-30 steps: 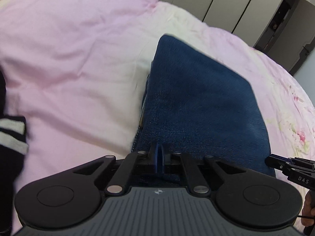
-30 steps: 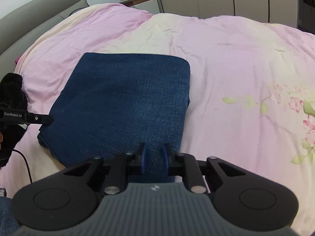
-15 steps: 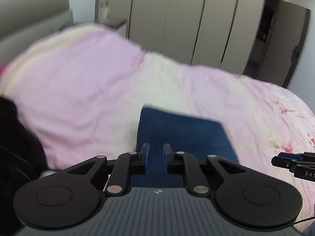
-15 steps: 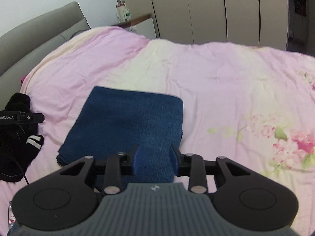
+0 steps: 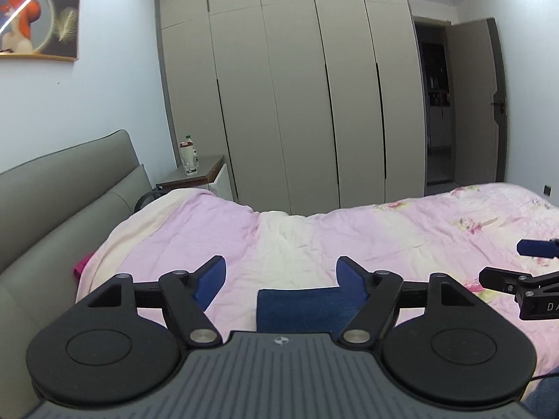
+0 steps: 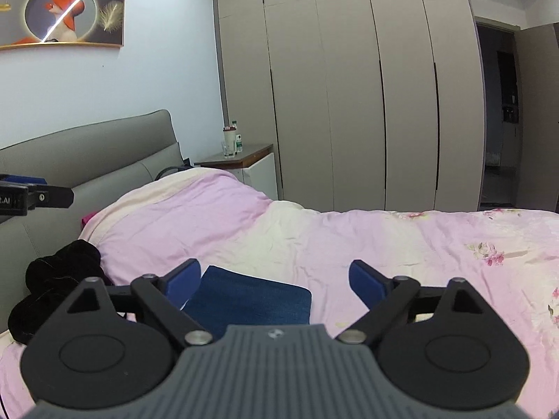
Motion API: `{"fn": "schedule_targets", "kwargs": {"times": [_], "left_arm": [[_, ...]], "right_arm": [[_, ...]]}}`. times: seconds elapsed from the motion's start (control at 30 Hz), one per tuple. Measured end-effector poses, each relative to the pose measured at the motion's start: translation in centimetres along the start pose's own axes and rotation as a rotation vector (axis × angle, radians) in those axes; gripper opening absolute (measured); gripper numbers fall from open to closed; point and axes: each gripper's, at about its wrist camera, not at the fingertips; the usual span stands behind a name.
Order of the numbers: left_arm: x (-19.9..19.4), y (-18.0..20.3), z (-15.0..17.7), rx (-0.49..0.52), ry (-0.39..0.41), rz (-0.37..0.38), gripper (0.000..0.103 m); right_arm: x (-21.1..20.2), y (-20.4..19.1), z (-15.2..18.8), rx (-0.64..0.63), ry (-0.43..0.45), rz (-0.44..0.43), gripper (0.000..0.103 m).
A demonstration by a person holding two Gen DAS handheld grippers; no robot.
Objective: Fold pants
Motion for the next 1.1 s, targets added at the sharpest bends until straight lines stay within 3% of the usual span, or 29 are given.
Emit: {"fn": "schedule_targets", "kwargs": {"times": [0.13,0.33,0.63,0.8,1.1], "left_arm": [[-1.4,1.1,3.0,-0.05,0.013,-0.068,0.093],[-0.6,2.9,7.4,-0.059,-0.074,-0.121,0.093],[2.3,5.0,12.4,-0.058,-0.253,-0.085,0.093],[2.6,5.7,13.3,-0.044,-0.284,-0.08,0.093],[3.1,6.0,13.6,-0.048,-0.296,-0.063,0.093]], "right_arm": [[-4.3,-0.6,1.8,0.063,0.037,0.022,0.095],[-6.8,-2.4,5.4,0.004,0.028,0.065,0.096],[-4.1,-2.3,10.7,0.003,-0.11,0.098,0.096],[-2.7,-2.1,12.1,-0.003,-0.165,0.116,0.096],[-2.6,-2.0,12.6,-0.016,-0.171,0.14,0.096]]}}
Point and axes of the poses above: each gripper's, at about its wrist camera, not at the fingertips, and x roughly the way its jaws point, y to its right, z to its underside, and after that the axes turned 6 degrees about y, right-handed
